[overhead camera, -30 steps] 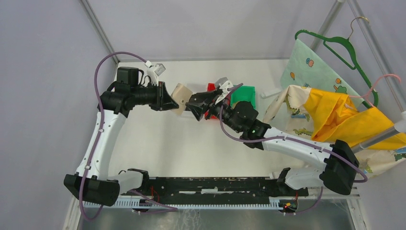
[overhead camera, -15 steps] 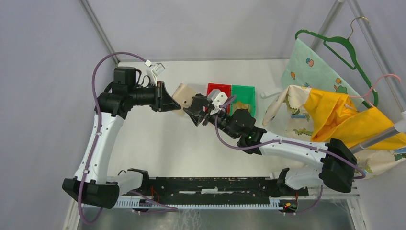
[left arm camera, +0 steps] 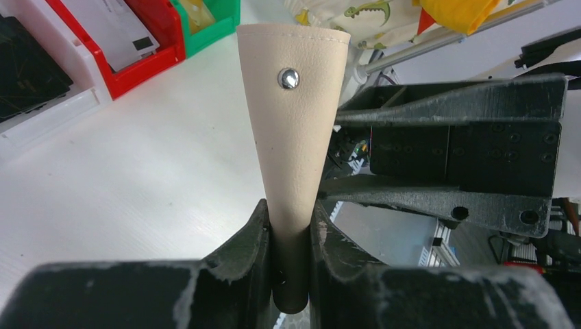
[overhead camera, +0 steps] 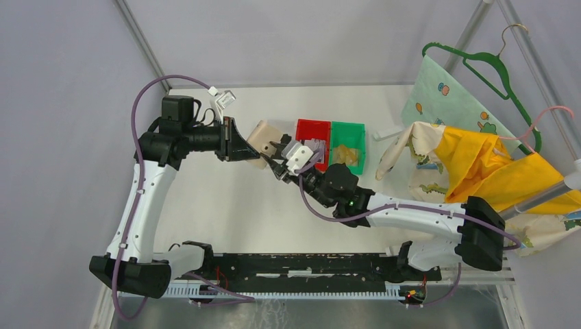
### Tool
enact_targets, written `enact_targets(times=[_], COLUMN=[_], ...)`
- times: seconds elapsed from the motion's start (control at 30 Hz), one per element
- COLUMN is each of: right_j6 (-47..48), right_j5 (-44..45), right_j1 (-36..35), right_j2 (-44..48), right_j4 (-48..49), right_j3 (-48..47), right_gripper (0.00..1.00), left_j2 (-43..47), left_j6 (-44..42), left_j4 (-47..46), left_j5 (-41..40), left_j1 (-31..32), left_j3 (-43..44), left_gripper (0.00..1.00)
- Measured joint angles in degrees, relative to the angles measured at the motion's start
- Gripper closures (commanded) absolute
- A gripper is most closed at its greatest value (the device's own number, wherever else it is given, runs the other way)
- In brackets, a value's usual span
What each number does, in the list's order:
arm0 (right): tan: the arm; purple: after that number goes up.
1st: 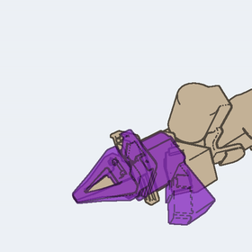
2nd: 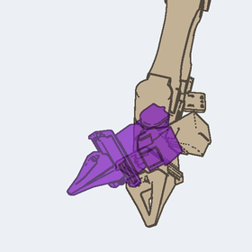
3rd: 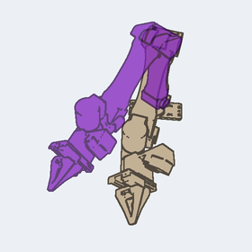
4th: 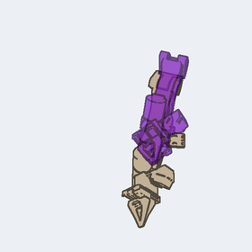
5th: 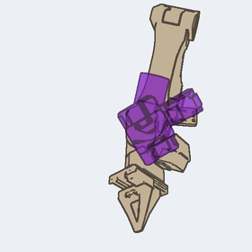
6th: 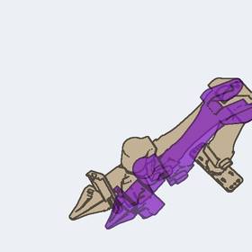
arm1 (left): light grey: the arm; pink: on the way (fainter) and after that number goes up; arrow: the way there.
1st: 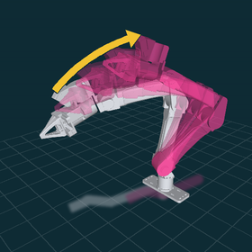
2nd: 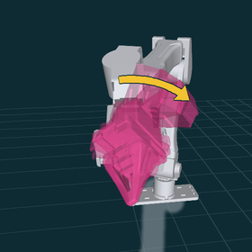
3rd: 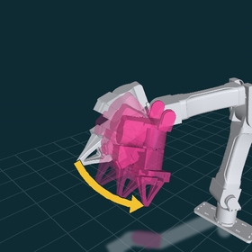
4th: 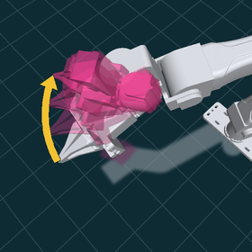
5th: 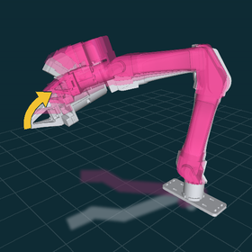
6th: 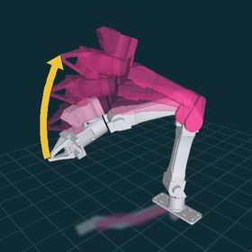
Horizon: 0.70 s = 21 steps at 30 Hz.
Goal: Take the credit cards out of the card holder
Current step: Open the card holder.
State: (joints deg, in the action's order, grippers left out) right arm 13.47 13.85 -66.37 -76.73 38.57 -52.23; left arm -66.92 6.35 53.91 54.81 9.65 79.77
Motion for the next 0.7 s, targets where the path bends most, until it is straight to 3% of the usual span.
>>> enact_targets(times=[0.07,0.3,0.4,0.7], right_j6=[2.38,12.63,17.22,28.55], right_j5=[2.19,10.67,14.34,26.95], right_j1=[-1.38,-6.27,-8.35,-13.03], right_j2=[-0.22,-1.03,-1.70,-6.73], right_j4=[0.09,2.01,4.42,16.35], right_j3=[-0.37,-1.18,-1.22,-1.70], right_gripper=[0.73,0.87,1.00,1.00], left_j2=[0.00,-0.04,-0.04,-0.24], left_j6=[-0.22,-0.85,-0.85,-0.81], left_j4=[0.55,2.82,3.61,3.85], left_j5=[0.90,2.80,3.41,3.80], left_j1=[-0.02,-0.09,-0.09,-0.09], left_j3=[0.07,1.38,2.25,3.45], left_gripper=[0.98,0.98,0.98,0.98])
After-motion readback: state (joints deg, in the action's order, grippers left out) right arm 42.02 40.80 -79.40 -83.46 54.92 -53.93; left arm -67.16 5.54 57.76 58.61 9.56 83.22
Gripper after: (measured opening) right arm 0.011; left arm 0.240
